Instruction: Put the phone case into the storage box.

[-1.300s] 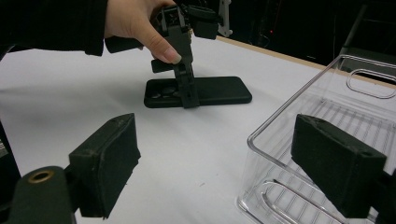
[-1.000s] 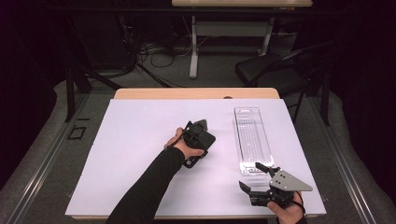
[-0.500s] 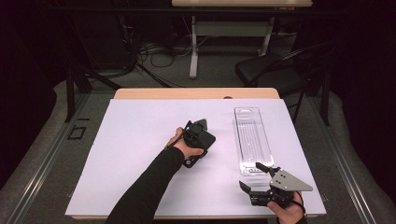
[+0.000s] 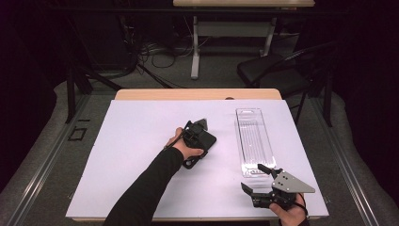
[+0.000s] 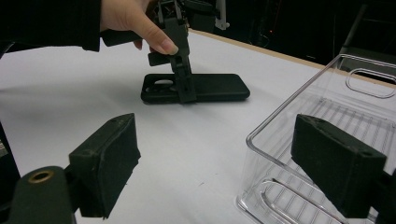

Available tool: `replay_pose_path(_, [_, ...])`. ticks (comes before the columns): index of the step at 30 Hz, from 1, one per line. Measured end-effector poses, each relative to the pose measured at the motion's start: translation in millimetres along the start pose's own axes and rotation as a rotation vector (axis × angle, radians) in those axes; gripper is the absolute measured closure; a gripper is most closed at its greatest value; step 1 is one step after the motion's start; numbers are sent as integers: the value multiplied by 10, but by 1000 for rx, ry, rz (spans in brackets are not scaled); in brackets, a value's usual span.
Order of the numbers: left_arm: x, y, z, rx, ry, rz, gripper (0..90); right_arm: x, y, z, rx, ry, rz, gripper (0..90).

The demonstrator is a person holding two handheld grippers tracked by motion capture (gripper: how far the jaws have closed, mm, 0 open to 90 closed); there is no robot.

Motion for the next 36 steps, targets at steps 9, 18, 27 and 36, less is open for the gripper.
replay_pose_path(9, [-16,-133,120,-5,21,4,143,2,2,0,1,1,1,143])
replay_pose_path(18, [-31,-271,296,-22,52,9,142,6,4,0,2,4,1,143])
replay_pose_path(27, [15,-374,474,-40,62,8,143,11,6,0,8,0,1,143])
replay_pose_path(36, [21,-463,672,-49,82,1,143,12,7,-5,4,4,4,143])
Point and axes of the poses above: each handheld gripper's, and its own axes: y roughly forward along the jaws, z roughly out of its underside, x roughly to its left, the point moved 6 cm from there along y, roughly forward along the jaws, and after that the axes turned 11 degrees about x, right-handed, at the moved point
